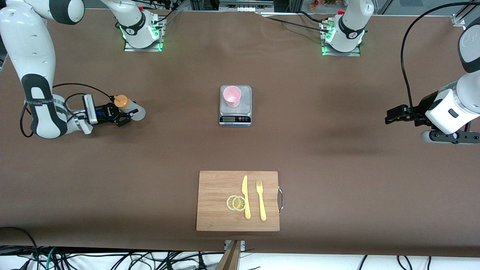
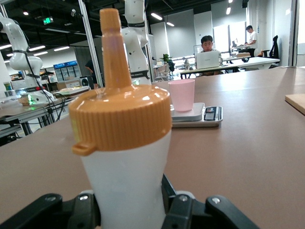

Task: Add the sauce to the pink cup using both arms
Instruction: 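Lift the sauce bottle with the right gripper toward the pink cup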

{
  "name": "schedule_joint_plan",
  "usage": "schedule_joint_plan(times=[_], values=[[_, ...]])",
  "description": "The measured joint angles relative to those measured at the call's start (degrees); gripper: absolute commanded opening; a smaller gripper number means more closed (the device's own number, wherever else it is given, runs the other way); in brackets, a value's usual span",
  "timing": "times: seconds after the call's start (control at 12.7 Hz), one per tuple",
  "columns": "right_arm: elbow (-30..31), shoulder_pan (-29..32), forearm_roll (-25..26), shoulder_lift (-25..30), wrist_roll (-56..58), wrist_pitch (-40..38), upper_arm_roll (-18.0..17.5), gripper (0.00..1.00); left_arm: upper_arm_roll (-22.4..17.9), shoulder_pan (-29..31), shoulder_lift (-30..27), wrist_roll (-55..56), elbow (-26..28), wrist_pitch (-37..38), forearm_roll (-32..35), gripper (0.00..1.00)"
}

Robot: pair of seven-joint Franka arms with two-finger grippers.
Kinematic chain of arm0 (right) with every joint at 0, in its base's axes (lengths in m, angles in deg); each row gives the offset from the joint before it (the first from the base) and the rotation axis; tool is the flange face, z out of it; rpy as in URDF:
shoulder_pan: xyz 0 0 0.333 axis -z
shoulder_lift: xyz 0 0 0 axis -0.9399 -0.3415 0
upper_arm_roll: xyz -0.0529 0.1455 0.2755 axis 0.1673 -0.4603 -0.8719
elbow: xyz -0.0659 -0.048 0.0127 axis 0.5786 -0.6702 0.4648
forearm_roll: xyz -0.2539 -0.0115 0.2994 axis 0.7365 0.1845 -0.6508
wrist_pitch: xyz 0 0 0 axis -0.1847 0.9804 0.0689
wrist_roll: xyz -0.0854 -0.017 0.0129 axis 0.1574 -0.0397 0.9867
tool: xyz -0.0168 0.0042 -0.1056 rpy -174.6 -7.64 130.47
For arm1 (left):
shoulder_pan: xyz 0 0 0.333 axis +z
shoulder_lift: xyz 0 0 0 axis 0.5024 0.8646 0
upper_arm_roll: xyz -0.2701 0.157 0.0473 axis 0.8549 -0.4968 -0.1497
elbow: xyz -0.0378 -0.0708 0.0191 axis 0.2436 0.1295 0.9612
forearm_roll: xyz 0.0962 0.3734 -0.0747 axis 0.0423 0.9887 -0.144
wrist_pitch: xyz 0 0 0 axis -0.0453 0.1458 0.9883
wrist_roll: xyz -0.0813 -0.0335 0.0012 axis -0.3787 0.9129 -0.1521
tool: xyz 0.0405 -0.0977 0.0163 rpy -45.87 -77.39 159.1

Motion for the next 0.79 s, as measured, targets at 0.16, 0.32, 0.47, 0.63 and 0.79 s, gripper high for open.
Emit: schedule_joint_plan(times=[0.16,0.32,0.47,0.63,0.79], values=[[-2.9,-2.2,0.1,0.1,-3.4,-1.9,-0.1,0.15,0.0,0.0,0.0,0.0,0.0,0.0,0.0,1.0],[-4.7,-5.5,0.0,0.3,-6.8,-2.1,-0.1,0.15,0.1,0.0,0.0,0.0,0.0,0.1,0.0,1.0],[-6.2,-9.5,-0.2,1.7,-12.2,-0.8,-0.1,0.15,0.1,0.0,0.0,0.0,-0.1,0.1,0.0,1.0],[-7.2,-13.2,0.1,5.3,-20.5,3.0,-0.1,0.15,0.1,0.0,0.1,0.0,-0.1,0.1,0.0,1.0],[-7.5,-17.3,2.8,10.4,-29.6,7.6,0.0,0.15,0.1,0.0,0.1,0.0,-0.1,0.1,0.0,1.0]])
